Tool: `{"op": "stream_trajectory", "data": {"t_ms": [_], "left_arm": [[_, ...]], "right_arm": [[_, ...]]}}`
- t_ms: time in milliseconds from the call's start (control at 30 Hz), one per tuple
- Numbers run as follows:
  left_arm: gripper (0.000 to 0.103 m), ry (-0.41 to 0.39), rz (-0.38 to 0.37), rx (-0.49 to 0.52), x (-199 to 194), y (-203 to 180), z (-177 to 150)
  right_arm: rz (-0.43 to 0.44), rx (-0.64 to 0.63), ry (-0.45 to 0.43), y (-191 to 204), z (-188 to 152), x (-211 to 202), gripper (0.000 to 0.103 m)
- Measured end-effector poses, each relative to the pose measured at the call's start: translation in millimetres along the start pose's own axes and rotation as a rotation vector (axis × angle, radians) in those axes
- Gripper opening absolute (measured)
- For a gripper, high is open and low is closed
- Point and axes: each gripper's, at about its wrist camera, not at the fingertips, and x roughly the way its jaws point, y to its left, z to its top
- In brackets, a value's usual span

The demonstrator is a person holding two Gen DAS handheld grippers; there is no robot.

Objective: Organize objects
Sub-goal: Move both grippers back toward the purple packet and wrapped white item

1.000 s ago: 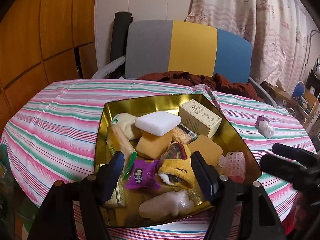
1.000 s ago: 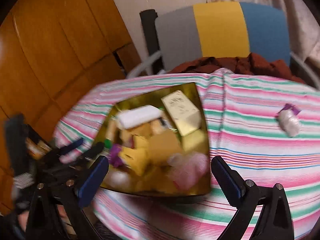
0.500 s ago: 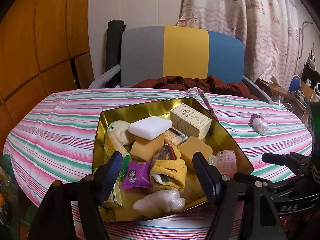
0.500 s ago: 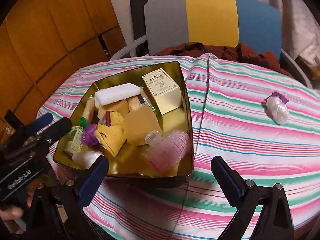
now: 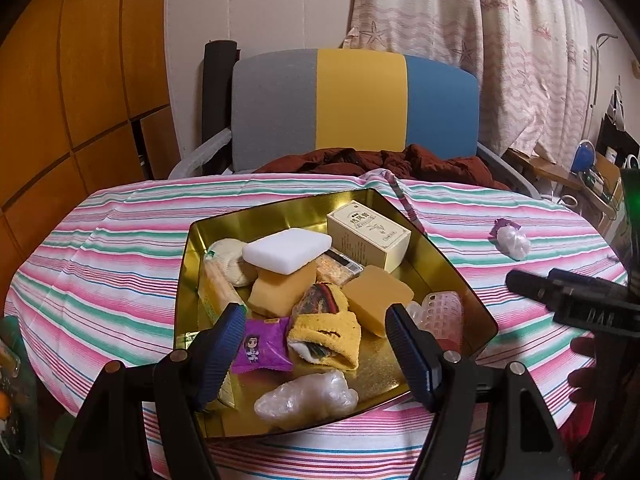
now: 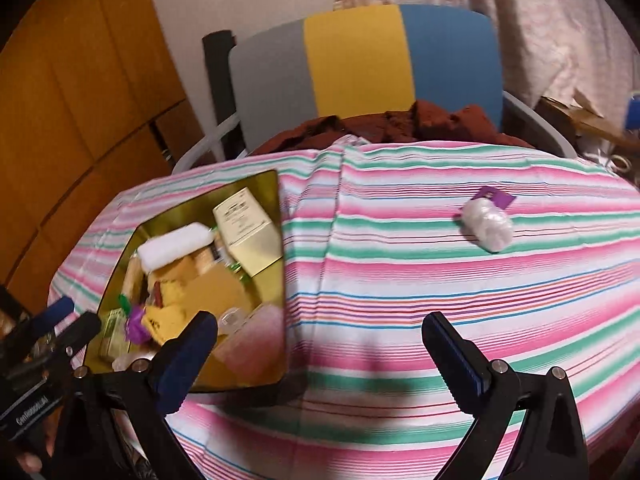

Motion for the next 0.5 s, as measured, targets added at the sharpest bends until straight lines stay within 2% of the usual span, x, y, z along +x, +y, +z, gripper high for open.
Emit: {"op": "stream_trajectory", "data": {"t_ms": [67, 267, 500], "left_arm": [[0.074, 0.002, -0.002, 0.003, 0.3, -1.1, -0.3], [0.074, 0.005, -0.006, 0.010, 0.6, -2.5, -0.1], [0.074, 0.007, -0.012, 0.018, 1.3, -5.5, 1.4]], "right_arm": [[0.025, 0.023, -0.001, -6.1, 4.1, -2.1, 0.103], [0.022, 0.039, -0.017, -16.5, 10.5, -6.3, 0.103], [0.168, 0.145, -0.038, -46.4, 24.7, -19.1, 0.103]]}}
